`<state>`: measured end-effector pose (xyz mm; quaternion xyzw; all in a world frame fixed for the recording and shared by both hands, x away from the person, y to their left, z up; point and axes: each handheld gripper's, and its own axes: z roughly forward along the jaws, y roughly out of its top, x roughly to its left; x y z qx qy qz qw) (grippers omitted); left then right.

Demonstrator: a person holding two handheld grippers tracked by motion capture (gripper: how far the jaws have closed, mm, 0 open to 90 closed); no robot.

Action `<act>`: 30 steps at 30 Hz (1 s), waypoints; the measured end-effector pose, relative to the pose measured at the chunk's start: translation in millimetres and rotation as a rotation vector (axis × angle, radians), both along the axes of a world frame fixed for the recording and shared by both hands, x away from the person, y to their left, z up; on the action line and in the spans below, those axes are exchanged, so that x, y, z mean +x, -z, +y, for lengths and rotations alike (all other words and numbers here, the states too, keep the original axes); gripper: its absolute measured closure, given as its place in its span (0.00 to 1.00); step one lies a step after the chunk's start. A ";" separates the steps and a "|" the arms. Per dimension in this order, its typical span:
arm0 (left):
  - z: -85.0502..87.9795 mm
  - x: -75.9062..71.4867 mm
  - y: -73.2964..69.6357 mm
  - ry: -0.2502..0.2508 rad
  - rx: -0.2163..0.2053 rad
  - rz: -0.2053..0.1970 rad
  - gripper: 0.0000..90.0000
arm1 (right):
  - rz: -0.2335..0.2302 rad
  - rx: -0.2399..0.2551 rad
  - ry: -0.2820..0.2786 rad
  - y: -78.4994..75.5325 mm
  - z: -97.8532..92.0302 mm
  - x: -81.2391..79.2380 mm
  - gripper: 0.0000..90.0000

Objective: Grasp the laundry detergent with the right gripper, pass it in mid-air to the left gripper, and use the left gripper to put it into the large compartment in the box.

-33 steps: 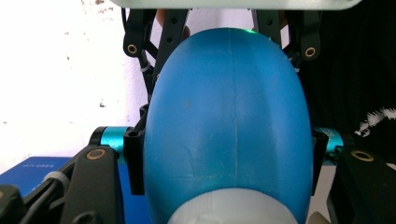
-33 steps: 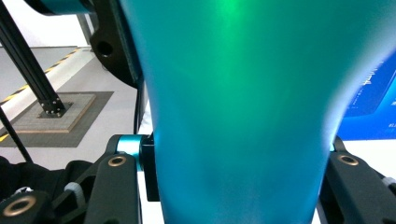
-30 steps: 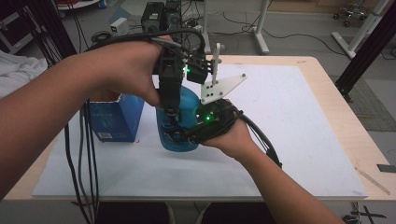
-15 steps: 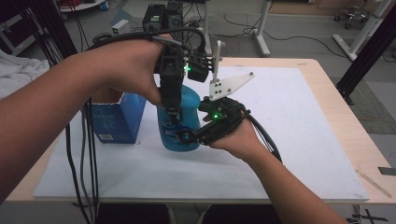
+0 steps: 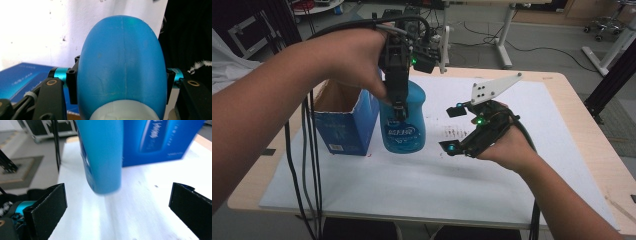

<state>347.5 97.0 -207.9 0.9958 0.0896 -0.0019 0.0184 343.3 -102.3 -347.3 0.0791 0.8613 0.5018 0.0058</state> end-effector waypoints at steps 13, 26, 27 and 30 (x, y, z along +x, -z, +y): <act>35.0 22.0 -42.8 -0.288 -0.076 0.026 0.43 | -0.022 -0.293 -0.008 -43.8 -35.9 17.3 0.01; 83.0 39.7 -86.3 -0.633 -0.076 0.002 0.43 | -0.032 -0.518 0.027 -81.2 -59.7 29.4 0.01; 88.0 41.3 -88.9 -0.655 -0.072 -0.003 0.43 | -0.032 -0.526 0.033 -83.4 -61.5 30.2 0.01; 102.5 46.4 -95.6 -0.732 -0.060 -0.014 0.43 | -0.033 -0.542 0.037 -87.9 -66.4 33.1 0.01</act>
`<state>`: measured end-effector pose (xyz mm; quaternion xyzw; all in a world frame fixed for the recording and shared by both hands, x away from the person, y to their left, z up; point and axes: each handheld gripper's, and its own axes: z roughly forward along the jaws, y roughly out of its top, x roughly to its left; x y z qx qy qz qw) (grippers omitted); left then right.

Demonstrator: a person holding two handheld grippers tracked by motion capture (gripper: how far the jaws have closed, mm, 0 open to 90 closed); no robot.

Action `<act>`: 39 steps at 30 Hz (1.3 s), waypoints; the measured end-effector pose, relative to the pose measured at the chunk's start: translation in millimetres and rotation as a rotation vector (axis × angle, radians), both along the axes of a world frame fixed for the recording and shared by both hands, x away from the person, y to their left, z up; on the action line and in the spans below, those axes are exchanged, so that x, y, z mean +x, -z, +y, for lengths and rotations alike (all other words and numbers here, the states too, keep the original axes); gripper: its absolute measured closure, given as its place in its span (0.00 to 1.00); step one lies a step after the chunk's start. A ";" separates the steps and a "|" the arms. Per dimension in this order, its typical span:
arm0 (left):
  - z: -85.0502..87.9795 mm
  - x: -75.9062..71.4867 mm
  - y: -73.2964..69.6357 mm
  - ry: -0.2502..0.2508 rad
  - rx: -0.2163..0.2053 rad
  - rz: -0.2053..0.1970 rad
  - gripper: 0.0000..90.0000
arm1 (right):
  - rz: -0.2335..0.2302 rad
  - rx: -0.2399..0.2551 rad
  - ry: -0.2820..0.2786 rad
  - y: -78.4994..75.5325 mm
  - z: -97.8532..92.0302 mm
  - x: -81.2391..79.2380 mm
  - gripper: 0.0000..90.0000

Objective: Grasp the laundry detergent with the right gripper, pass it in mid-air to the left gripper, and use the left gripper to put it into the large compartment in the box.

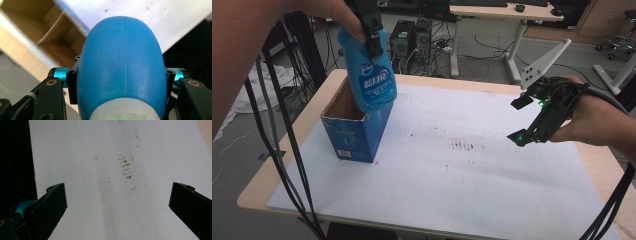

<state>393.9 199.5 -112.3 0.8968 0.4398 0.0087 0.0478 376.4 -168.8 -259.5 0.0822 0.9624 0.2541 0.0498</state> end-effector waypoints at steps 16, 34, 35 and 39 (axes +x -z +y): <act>35.1 21.3 5.0 -0.284 0.058 0.014 0.43 | 0.013 -0.053 0.021 3.2 -9.1 8.0 0.01; 50.2 37.1 65.3 -0.216 0.090 0.071 0.43 | 0.010 -0.060 0.034 10.0 -10.2 7.6 0.01; 50.4 37.5 69.3 -0.198 0.089 0.072 0.43 | 0.010 -0.061 0.036 10.2 -10.1 7.4 0.01; 49.8 39.5 86.3 -0.136 0.095 0.082 0.43 | 0.010 -0.063 0.037 11.3 -10.3 6.3 0.01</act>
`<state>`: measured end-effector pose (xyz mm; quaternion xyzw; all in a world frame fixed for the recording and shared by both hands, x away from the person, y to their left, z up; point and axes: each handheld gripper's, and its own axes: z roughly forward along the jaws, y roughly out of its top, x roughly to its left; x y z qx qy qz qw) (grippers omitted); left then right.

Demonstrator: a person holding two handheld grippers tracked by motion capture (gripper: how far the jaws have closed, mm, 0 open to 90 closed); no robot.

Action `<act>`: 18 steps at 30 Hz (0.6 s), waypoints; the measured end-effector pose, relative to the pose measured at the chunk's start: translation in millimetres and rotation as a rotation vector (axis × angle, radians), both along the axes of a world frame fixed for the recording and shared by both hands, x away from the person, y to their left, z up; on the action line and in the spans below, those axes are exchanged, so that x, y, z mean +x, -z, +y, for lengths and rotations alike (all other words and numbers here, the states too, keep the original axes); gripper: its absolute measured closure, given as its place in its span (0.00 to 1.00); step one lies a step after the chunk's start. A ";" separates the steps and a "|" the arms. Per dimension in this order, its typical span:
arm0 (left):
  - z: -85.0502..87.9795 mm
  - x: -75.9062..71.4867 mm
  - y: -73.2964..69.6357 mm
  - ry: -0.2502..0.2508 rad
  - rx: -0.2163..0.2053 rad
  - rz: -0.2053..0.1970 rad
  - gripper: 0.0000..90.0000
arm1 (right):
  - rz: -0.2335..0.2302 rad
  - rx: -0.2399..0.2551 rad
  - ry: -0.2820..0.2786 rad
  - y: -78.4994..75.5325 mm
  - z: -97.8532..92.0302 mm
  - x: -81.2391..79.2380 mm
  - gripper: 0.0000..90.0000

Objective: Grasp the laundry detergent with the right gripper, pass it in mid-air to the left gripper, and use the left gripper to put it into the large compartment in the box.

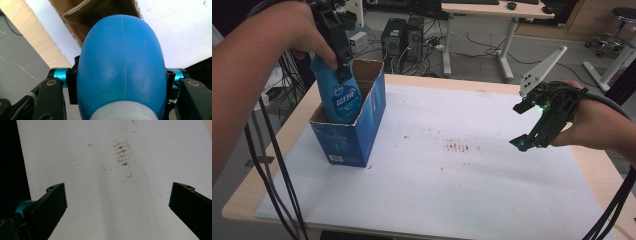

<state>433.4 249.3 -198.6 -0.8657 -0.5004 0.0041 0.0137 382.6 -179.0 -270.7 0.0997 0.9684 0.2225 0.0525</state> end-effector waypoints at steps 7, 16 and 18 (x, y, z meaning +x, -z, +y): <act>-6.3 2.0 29.3 0.116 0.001 0.012 0.43 | 0.004 -0.005 0.009 3.0 -1.7 -0.9 0.01; -10.8 4.8 61.4 0.307 0.019 0.013 0.43 | 0.017 -0.016 0.012 11.0 -0.7 1.8 0.01; -9.6 6.3 68.0 0.329 0.021 0.018 0.43 | 0.021 -0.017 0.015 13.1 -0.4 2.9 0.01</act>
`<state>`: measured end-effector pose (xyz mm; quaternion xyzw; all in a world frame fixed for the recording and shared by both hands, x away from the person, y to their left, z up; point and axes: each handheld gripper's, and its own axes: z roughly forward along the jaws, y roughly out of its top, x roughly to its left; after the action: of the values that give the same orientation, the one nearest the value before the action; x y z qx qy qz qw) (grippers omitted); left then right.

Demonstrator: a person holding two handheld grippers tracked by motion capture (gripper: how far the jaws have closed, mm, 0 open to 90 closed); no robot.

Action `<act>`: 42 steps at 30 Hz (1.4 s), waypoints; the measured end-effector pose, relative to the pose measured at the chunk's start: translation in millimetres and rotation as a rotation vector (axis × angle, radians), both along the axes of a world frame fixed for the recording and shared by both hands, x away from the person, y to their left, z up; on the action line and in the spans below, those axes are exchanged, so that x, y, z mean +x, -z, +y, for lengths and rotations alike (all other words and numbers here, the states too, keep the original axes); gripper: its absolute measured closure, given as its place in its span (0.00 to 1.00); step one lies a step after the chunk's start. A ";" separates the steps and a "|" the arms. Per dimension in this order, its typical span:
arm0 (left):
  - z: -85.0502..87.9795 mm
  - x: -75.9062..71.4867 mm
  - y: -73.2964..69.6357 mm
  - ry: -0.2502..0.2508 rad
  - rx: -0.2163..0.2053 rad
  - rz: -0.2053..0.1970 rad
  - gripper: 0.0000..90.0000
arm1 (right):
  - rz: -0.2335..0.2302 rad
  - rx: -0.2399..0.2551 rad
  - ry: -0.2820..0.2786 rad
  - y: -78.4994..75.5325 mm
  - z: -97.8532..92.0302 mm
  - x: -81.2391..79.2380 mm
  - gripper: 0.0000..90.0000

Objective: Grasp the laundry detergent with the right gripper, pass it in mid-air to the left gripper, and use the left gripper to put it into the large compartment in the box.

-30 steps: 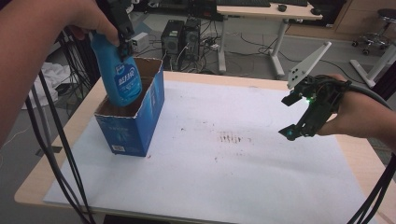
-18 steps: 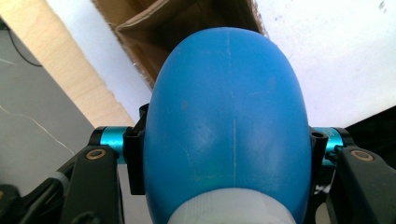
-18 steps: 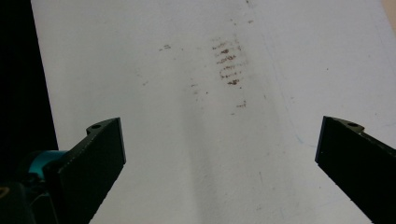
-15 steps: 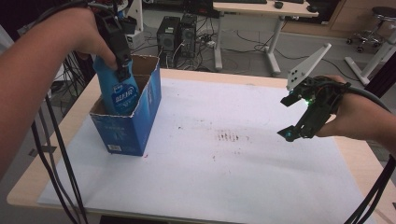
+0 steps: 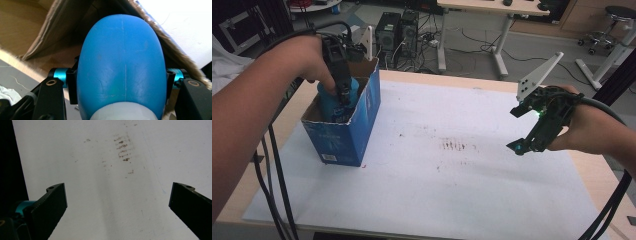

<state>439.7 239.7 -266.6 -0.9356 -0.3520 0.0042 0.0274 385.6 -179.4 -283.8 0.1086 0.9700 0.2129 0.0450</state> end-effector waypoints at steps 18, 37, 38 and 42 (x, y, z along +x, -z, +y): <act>5.5 2.2 33.1 0.077 -0.034 0.031 0.43 | 0.022 -0.014 0.005 13.5 4.5 6.5 0.01; 6.9 -2.9 12.9 0.073 -0.057 0.023 0.34 | 0.023 -0.008 -0.007 14.8 7.9 8.0 0.01; 7.0 -3.7 9.0 0.075 -0.053 0.023 0.34 | 0.023 -0.007 -0.006 14.6 8.0 7.9 0.01; 6.2 -6.6 -2.0 0.080 -0.045 0.009 0.31 | 0.027 -0.005 -0.010 14.2 7.6 8.8 0.01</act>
<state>433.2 245.9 -264.6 -0.9492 -0.3141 0.0153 0.0082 394.4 -171.8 -298.0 0.1064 0.9716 0.2090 0.0314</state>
